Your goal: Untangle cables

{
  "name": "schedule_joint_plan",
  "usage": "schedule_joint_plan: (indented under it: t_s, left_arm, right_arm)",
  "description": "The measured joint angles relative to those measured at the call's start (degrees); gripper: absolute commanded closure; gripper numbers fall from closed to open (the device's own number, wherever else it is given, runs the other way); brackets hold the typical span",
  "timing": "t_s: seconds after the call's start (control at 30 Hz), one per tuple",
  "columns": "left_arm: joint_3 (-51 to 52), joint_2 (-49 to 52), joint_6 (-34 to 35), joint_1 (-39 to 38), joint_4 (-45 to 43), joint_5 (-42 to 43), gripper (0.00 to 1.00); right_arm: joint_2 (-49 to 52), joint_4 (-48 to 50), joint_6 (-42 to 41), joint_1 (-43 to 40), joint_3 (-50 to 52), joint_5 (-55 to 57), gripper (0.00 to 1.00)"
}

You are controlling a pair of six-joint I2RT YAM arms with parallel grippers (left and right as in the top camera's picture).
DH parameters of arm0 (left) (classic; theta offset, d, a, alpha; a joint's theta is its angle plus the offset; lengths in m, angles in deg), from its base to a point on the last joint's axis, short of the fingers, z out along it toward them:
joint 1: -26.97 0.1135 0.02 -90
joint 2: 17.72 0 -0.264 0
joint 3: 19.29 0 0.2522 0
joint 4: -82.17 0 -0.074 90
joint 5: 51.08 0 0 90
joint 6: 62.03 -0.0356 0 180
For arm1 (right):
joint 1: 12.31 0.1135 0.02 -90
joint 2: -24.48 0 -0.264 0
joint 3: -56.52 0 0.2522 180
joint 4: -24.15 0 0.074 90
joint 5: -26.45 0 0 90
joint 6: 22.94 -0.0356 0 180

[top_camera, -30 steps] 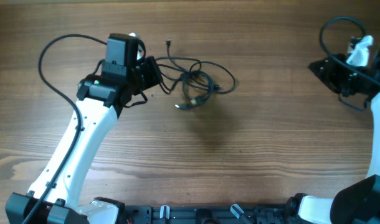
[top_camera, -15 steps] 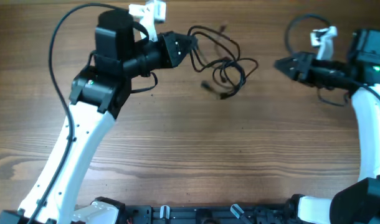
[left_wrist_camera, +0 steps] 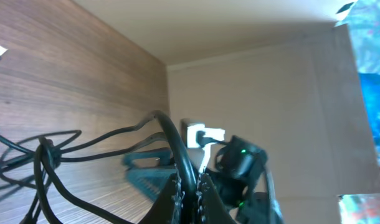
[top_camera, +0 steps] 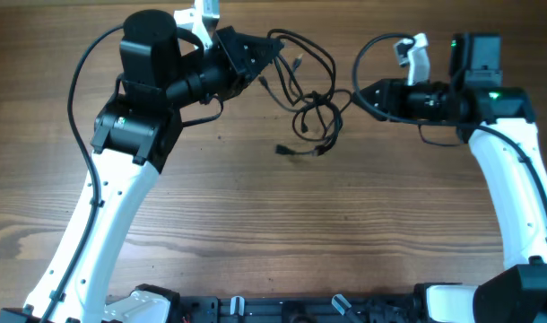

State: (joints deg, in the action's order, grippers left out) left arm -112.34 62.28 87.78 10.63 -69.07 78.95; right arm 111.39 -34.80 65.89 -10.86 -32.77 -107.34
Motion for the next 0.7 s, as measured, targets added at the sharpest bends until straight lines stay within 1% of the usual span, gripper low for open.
schedule_joint_plan:
  t_s: [0.13, 0.3, 0.4, 0.47, 0.5, 0.53, 0.7]
  left_arm:
    - [0.0, 0.0, 6.6, 0.0, -4.7, 0.2, 0.96]
    - [0.0, 0.0, 14.7, 0.0, -9.3, -0.3, 0.96]
    - [0.0, 0.0, 16.9, 0.0, -9.5, -0.5, 0.96]
    - [0.0, 0.0, 17.5, 0.0, -9.5, -0.7, 0.96]
    - [0.0, 0.0, 17.7, 0.0, -9.5, -0.7, 0.96]
    - [0.0, 0.0, 17.9, 0.0, -9.5, -0.7, 0.96]
    - [0.0, 0.0, 18.6, 0.0, -9.6, -1.4, 0.96]
  right_arm:
    - [0.0, 0.5, 0.3, 5.3, 0.0, 4.0, 0.51]
    - [0.0, 2.5, 1.4, 8.3, 0.0, 7.3, 0.51]
    - [0.0, 4.2, 1.5, 8.3, 0.0, 10.1, 0.52]
    - [0.4, 5.2, 1.5, 8.3, 0.0, 11.1, 0.59]
    - [0.7, 5.4, 1.6, 8.4, 0.0, 11.4, 0.65]
    - [1.1, 5.5, 1.8, 8.6, 0.0, 11.7, 0.67]
    - [2.1, 6.6, 3.0, 13.0, 0.0, 13.0, 0.68]
